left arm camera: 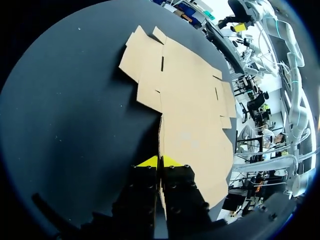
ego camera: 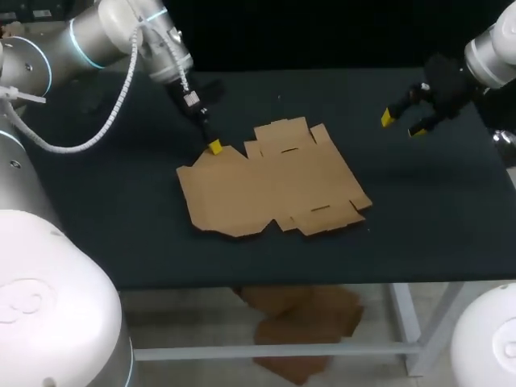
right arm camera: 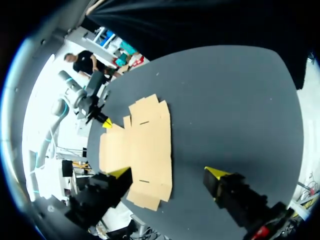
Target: Assemble the packaging by folding the flat box into shape, placing the metal phone stand inside, and closing the box properly
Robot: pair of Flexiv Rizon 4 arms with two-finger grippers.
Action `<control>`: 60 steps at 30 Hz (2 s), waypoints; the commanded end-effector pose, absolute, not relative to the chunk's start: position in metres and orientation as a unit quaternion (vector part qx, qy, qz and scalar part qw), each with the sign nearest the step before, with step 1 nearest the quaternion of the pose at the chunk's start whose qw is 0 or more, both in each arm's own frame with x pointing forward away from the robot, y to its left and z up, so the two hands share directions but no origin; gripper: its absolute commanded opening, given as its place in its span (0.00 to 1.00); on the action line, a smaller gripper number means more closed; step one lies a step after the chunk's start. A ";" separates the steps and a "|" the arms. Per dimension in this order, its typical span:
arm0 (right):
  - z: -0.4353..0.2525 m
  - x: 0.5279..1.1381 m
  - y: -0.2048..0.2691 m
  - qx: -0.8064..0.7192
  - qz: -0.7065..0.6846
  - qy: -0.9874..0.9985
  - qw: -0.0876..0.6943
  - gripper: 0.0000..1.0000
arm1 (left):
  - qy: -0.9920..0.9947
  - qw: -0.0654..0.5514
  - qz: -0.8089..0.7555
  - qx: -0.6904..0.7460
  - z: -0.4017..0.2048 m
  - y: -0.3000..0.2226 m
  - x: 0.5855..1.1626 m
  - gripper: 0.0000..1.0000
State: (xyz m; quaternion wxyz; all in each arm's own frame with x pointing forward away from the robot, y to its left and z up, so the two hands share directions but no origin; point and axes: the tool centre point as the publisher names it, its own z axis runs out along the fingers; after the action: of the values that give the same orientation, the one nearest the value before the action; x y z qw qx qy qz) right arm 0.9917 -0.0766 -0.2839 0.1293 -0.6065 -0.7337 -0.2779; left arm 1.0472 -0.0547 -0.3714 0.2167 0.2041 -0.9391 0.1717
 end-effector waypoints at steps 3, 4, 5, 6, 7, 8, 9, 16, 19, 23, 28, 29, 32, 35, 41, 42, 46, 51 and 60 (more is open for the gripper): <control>-0.283 0.991 -0.077 -0.606 -0.278 -0.734 0.130 1.00 | -0.944 0.231 0.128 0.196 -0.367 -0.057 1.054 0.78; -0.283 0.991 -0.077 -0.606 -0.278 -0.734 0.130 1.00 | -0.943 0.228 0.136 0.202 -0.364 -0.056 1.054 1.00; -0.283 0.991 -0.077 -0.606 -0.278 -0.734 0.130 1.00 | -0.940 0.222 0.146 0.215 -0.362 -0.055 1.054 1.00; -0.283 0.991 -0.077 -0.606 -0.278 -0.734 0.130 1.00 | -0.937 0.216 0.154 0.227 -0.360 -0.053 1.054 1.00; -0.283 0.991 -0.077 -0.606 -0.278 -0.734 0.130 1.00 | -0.933 0.210 0.166 0.241 -0.358 -0.051 1.054 1.00; -0.283 0.991 -0.077 -0.606 -0.278 -0.734 0.130 1.00 | -0.926 0.206 0.178 0.260 -0.355 -0.050 1.055 1.00; -0.283 0.991 -0.077 -0.606 -0.278 -0.734 0.130 1.00 | -0.922 0.205 0.188 0.269 -0.353 -0.048 1.055 1.00; -0.283 0.991 -0.077 -0.606 -0.278 -0.734 0.130 1.00 | -0.876 0.187 0.260 0.361 -0.343 -0.029 1.052 1.00; -0.283 0.991 -0.077 -0.606 -0.278 -0.734 0.130 1.00 | -0.849 0.184 0.297 0.396 -0.343 -0.020 1.044 1.00; -0.283 0.991 -0.077 -0.606 -0.278 -0.734 0.130 1.00 | -0.824 0.171 0.326 0.431 -0.345 -0.011 1.034 1.00; -0.283 0.991 -0.077 -0.606 -0.278 -0.734 0.130 1.00 | -0.787 0.159 0.351 0.482 -0.352 -0.003 1.021 1.00; -0.283 0.991 -0.077 -0.606 -0.278 -0.734 0.130 1.00 | -0.777 0.160 0.360 0.491 -0.352 -0.001 1.019 1.00; -0.283 0.991 -0.077 -0.606 -0.278 -0.734 0.130 1.00 | -0.737 0.150 0.387 0.534 -0.355 0.011 1.009 1.00; -0.283 0.991 -0.077 -0.606 -0.278 -0.734 0.130 1.00 | -0.714 0.140 0.400 0.558 -0.357 0.018 1.000 1.00; -0.283 0.991 -0.077 -0.606 -0.278 -0.734 0.130 1.00 | -0.688 0.126 0.418 0.580 -0.355 0.029 0.987 1.00; -0.283 0.991 -0.077 -0.606 -0.278 -0.734 0.130 1.00 | -0.686 0.124 0.420 0.582 -0.355 0.029 0.984 1.00; -0.283 0.991 -0.077 -0.606 -0.278 -0.734 0.130 1.00 | -0.685 0.121 0.421 0.582 -0.359 0.025 0.975 0.97; -0.283 0.991 -0.077 -0.606 -0.278 -0.734 0.130 1.00 | -0.701 0.116 0.402 0.578 -0.367 0.015 0.971 0.96; -0.283 0.991 -0.077 -0.606 -0.278 -0.734 0.130 1.00 | -0.704 0.111 0.388 0.585 -0.378 0.009 0.969 0.78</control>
State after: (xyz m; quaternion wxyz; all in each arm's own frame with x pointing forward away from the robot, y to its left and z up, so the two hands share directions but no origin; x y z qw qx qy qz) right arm 0.9917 -0.0766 -0.2839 0.1293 -0.6065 -0.7337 -0.2779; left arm 0.9739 0.0090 -0.3761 0.1504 0.5755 -0.7296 0.3374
